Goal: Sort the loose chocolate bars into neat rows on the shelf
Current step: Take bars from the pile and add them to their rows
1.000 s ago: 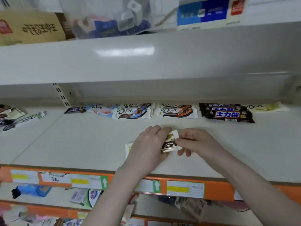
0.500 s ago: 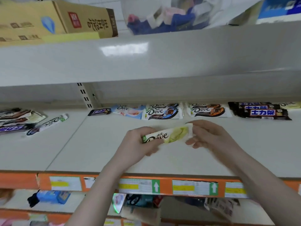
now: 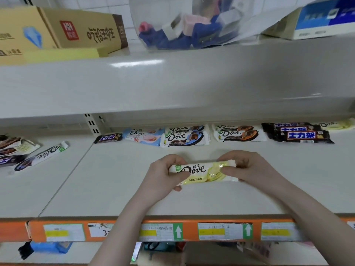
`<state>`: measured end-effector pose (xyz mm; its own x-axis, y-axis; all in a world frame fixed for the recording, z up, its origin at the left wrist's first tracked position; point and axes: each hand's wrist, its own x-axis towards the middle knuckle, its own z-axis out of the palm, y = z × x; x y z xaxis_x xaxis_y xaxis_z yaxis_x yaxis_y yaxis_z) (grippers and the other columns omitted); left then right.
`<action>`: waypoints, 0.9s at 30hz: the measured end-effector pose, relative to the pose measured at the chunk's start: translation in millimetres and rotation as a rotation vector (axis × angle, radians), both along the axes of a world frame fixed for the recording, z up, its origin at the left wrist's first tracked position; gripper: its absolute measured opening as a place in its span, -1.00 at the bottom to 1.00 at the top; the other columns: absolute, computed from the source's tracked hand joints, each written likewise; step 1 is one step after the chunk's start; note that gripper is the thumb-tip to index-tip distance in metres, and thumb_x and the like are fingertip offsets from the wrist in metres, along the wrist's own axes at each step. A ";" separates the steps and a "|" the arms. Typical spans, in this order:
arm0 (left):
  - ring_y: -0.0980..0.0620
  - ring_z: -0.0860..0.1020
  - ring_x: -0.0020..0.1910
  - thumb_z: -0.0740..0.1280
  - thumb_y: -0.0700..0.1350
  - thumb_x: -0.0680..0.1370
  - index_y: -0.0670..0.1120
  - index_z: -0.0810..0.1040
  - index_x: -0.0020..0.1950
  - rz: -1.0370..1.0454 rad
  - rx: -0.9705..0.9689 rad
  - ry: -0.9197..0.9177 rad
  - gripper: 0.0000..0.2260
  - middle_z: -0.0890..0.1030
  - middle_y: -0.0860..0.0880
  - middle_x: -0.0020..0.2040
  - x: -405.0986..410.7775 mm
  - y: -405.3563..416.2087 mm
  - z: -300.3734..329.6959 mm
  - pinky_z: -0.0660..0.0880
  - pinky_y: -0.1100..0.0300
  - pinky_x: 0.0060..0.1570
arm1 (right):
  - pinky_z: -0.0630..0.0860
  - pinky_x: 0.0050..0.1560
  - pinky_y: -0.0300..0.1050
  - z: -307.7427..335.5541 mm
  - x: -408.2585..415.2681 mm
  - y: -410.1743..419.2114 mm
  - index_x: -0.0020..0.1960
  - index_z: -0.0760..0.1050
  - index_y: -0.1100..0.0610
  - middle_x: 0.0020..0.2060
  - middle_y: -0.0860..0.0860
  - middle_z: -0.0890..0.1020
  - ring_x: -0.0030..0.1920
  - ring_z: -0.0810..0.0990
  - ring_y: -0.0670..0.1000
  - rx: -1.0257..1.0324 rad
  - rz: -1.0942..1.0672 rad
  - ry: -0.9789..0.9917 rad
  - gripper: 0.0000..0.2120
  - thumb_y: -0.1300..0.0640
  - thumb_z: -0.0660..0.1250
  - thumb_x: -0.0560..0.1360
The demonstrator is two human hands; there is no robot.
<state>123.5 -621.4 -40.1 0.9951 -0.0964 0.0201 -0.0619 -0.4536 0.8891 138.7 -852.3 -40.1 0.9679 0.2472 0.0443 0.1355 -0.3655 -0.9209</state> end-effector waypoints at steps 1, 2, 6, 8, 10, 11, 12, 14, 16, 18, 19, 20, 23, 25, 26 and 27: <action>0.02 0.63 -0.43 0.41 -0.21 0.47 -0.01 0.54 -0.12 0.001 0.006 0.001 -0.88 0.63 -0.03 -0.08 0.7 -5.1 0.3 0.51 0.25 -0.36 | 0.32 -0.40 -0.39 0.5 0.4 -2.1 -0.10 0.62 0.00 -0.38 -0.16 0.60 -0.45 0.37 -0.16 -0.037 0.008 -0.039 -0.82 0.25 0.44 0.38; 0.02 0.63 -0.42 0.41 -0.20 0.47 0.01 0.53 -0.12 -0.001 0.011 0.002 -0.88 0.63 -0.02 -0.06 1.3 -11.2 0.9 0.50 0.26 -0.37 | 0.30 -0.38 -0.42 1.0 0.8 -5.1 -0.09 0.62 -0.01 -0.26 -0.18 0.63 -0.44 0.39 -0.20 -0.088 0.012 -0.086 -0.80 0.25 0.46 0.36; -0.03 0.66 -0.37 0.40 -0.20 0.48 0.00 0.52 -0.13 -0.014 0.010 0.011 -0.88 0.61 -0.06 -0.04 2.2 -40.7 3.7 0.52 0.19 -0.32 | 0.45 -0.10 -0.29 -5.7 1.5 -30.4 0.00 0.59 -0.06 -0.11 -0.08 0.60 -0.13 0.54 -0.16 -0.362 0.081 -0.317 -0.65 0.11 0.55 0.24; -0.05 0.66 -0.37 0.38 -0.21 0.49 -0.01 0.52 -0.12 -0.018 0.012 0.021 -0.89 0.61 -0.07 -0.04 0.3 -60.6 5.1 0.48 0.25 -0.36 | 0.51 -0.08 -0.10 -8.8 -1.0 -50.1 0.04 0.59 0.01 -0.13 -0.04 0.61 -0.10 0.56 -0.03 -0.520 0.094 -0.477 -0.59 -0.04 0.50 0.20; -0.07 0.66 -0.37 0.38 -0.22 0.49 -0.01 0.52 -0.13 -0.017 -0.005 0.024 -0.89 0.61 -0.07 -0.04 -3.5 -85.7 6.7 0.47 0.26 -0.37 | 0.53 -0.13 -0.09 -9.2 -5.2 -74.5 0.03 0.59 0.04 -0.17 -0.04 0.64 -0.15 0.59 0.01 -0.696 0.104 -0.646 -0.57 -0.13 0.39 0.23; -0.08 0.66 -0.37 0.38 -0.23 0.50 -0.02 0.52 -0.13 -0.016 -0.016 0.019 -0.89 0.61 -0.07 -0.05 -5.4 -100.1 7.6 0.48 0.24 -0.36 | 0.52 -0.12 -0.12 -8.2 -7.5 -87.7 0.03 0.59 0.05 -0.18 -0.05 0.65 -0.16 0.60 0.01 -0.780 0.101 -0.712 -0.57 -0.16 0.34 0.25; -0.08 0.66 -0.37 0.37 -0.22 0.50 -0.03 0.52 -0.13 -0.015 -0.020 0.012 -0.90 0.61 -0.07 -0.07 -7.4 -115.2 8.5 0.48 0.23 -0.36 | 0.52 -0.12 -0.16 -7.1 -9.7 -101.2 0.03 0.59 0.07 -0.19 -0.06 0.65 -0.17 0.61 0.01 -0.847 0.098 -0.770 -0.57 -0.16 0.31 0.27; -0.04 0.65 -0.39 0.37 -0.21 0.50 -0.03 0.52 -0.11 -0.008 -0.015 -0.009 -0.92 0.62 -0.01 -0.14 -11.6 -150.0 9.8 0.48 0.22 -0.35 | 0.50 -0.12 -0.20 -5.3 -13.7 -132.6 0.03 0.58 0.09 -0.19 -0.05 0.66 -0.18 0.61 0.00 -0.934 0.102 -0.843 -0.59 -0.10 0.32 0.28; 0.02 0.63 -0.42 0.37 -0.19 0.50 -0.02 0.52 -0.10 0.003 -0.002 -0.062 -0.92 0.60 0.08 -0.20 -14.6 -187.4 9.2 0.52 0.18 -0.32 | 0.51 -0.13 -0.20 -3.3 -16.8 -167.2 0.05 0.57 0.10 -0.19 -0.05 0.65 -0.18 0.61 0.00 -1.007 0.090 -0.860 -0.60 -0.08 0.31 0.29; 0.11 0.57 -0.44 0.37 -0.17 0.49 0.01 0.54 -0.08 0.010 0.069 -0.159 -0.91 0.56 0.16 -0.27 -16.5 -224.8 6.6 0.54 0.17 -0.29 | 0.55 -0.20 -0.19 -4.1 -18.5 -203.0 0.03 0.57 0.12 -0.21 -0.03 0.65 -0.21 0.62 0.01 -1.051 0.083 -0.855 -0.60 -0.05 0.39 0.26; 0.17 0.51 -0.45 0.37 -0.15 0.49 0.03 0.54 -0.05 0.013 0.127 -0.216 -0.91 0.52 0.19 -0.32 -17.2 -242.1 5.0 0.49 0.23 -0.32 | 0.57 -0.22 -0.18 -4.3 -18.6 -219.2 0.02 0.58 0.13 -0.23 -0.02 0.65 -0.23 0.62 0.03 -1.064 0.079 -0.858 -0.58 -0.04 0.45 0.23; 0.20 0.47 -0.44 0.36 -0.14 0.50 0.03 0.53 -0.01 0.018 0.176 -0.268 -0.89 0.47 0.21 -0.36 -17.9 -257.8 3.6 0.39 0.35 -0.38 | 0.57 -0.24 -0.17 -4.4 -18.2 -234.7 0.00 0.58 0.15 -0.25 -0.01 0.64 -0.24 0.62 0.04 -1.077 0.075 -0.861 -0.57 -0.03 0.50 0.21; 0.20 0.45 -0.27 0.35 -0.13 0.51 -0.02 0.51 0.13 0.040 0.286 -0.390 -0.80 0.50 0.15 -0.22 -17.4 -294.1 -1.2 0.31 0.45 -0.29 | 0.57 -0.27 -0.15 -5.2 -12.6 -274.9 -0.06 0.59 0.15 -0.29 -0.01 0.63 -0.27 0.61 0.04 -1.120 0.046 -0.837 -0.59 -0.03 0.53 0.17; 0.04 0.53 -0.07 0.35 -0.13 0.50 -0.05 0.49 0.18 0.090 0.405 -0.460 -0.74 0.56 0.02 -0.01 -13.6 -310.5 -6.0 0.39 0.31 -0.13 | 0.56 -0.27 -0.14 -3.5 -7.0 -295.5 -0.09 0.58 0.14 -0.30 -0.01 0.63 -0.27 0.60 0.04 -1.159 0.032 -0.794 -0.62 -0.04 0.51 0.18; -0.04 0.54 -0.04 0.38 -0.14 0.47 -0.08 0.51 0.17 0.110 0.478 -0.512 -0.72 0.57 -0.03 0.02 -10.8 -316.9 -9.1 0.44 0.20 -0.09 | 0.54 -0.24 -0.13 -1.1 -5.8 -302.8 -0.07 0.57 0.13 -0.27 -0.01 0.63 -0.23 0.59 0.04 -1.184 0.027 -0.754 -0.64 -0.04 0.47 0.23; -0.09 0.56 -0.06 0.41 -0.16 0.43 -0.11 0.53 0.14 0.123 0.556 -0.566 -0.71 0.58 -0.07 0.00 -7.9 -322.6 -12.2 0.48 0.14 -0.11 | 0.51 -0.17 -0.11 2.3 -4.5 -308.1 0.00 0.54 0.12 -0.19 -0.01 0.63 -0.15 0.58 0.04 -1.214 0.028 -0.716 -0.66 -0.06 0.39 0.31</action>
<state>115.7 -944.1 -52.2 0.8522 -0.1313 0.5064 -0.3570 -0.8535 0.3795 134.2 -1160.4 -37.9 0.8211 0.5049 0.2662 0.4539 -0.8604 0.2319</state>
